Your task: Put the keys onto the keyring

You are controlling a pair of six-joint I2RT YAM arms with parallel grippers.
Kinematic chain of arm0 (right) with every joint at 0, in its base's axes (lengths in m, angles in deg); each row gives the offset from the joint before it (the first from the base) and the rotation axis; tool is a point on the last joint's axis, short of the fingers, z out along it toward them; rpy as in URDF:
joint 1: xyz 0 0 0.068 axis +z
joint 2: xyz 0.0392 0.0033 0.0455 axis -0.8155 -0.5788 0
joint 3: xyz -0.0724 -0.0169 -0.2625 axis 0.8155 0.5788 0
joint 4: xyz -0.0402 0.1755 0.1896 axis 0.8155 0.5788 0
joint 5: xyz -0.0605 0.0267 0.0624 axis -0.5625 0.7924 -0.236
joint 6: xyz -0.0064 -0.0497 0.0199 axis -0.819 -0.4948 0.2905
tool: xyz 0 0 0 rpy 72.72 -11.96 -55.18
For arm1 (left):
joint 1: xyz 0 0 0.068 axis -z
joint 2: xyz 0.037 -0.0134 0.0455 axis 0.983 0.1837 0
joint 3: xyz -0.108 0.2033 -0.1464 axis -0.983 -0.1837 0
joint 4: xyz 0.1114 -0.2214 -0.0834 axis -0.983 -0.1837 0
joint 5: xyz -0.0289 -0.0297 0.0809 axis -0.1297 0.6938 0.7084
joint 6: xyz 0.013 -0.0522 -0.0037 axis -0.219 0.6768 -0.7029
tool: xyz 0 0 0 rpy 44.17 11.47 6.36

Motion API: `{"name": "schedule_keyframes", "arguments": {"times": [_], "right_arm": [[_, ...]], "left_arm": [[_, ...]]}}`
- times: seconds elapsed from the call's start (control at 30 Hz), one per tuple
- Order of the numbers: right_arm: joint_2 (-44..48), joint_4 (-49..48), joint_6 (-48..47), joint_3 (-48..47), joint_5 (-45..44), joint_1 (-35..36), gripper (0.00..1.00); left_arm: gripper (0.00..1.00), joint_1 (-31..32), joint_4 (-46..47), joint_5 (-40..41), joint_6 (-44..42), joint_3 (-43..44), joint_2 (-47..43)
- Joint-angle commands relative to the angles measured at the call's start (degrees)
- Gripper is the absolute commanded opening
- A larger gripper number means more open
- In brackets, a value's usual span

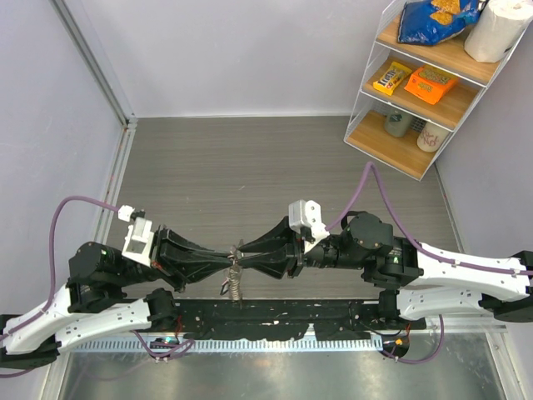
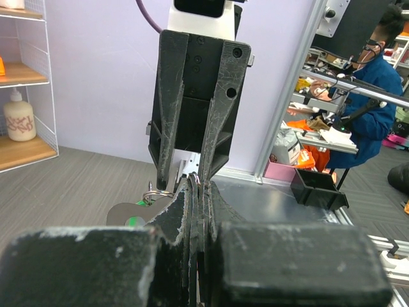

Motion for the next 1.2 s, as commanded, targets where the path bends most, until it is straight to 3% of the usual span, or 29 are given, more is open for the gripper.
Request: {"name": "schedule_keyframes", "arguments": {"times": [0.0,1.0,1.17], "right_arm": [[-0.9,-3.1,-0.9,-3.4,-0.8,0.3,0.33],[-4.3,-0.7,-2.2,-6.9,3.7,0.3,0.22],[-4.6,-0.3,-2.5,-7.4,4.7,0.3,0.05]], "left_arm": [[0.0,-0.2,5.3,-1.2,0.5,0.3,-0.2],[0.0,-0.2,4.4,-2.3,0.4,0.4,1.4],[0.0,-0.2,3.4,-2.7,0.4,0.7,2.4]]}}
